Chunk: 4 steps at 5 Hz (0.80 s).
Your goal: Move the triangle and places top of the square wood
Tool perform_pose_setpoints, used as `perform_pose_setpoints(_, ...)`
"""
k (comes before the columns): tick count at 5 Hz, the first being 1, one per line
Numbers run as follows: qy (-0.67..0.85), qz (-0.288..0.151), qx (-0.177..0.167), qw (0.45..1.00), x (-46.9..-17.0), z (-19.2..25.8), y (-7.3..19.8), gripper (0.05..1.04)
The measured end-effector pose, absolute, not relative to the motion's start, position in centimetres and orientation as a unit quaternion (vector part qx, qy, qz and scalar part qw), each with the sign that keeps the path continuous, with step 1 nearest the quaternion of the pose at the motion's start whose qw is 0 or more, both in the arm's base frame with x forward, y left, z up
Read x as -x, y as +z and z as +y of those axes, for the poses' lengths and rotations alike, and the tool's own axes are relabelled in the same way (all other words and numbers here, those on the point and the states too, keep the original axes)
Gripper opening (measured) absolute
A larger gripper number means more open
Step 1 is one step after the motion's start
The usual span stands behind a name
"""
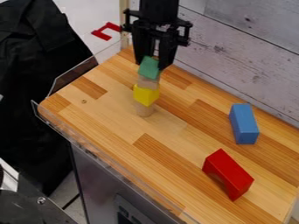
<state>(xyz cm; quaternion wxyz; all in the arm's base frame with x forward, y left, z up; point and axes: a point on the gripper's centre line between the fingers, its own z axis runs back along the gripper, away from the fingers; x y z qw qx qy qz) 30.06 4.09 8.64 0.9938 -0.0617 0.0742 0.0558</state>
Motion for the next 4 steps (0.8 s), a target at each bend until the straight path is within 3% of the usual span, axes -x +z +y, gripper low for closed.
perform_pose_setpoints(4, 0.068, 0.079, 0.056, 0.993, -29.9, 4.9, 7.5, 0.542)
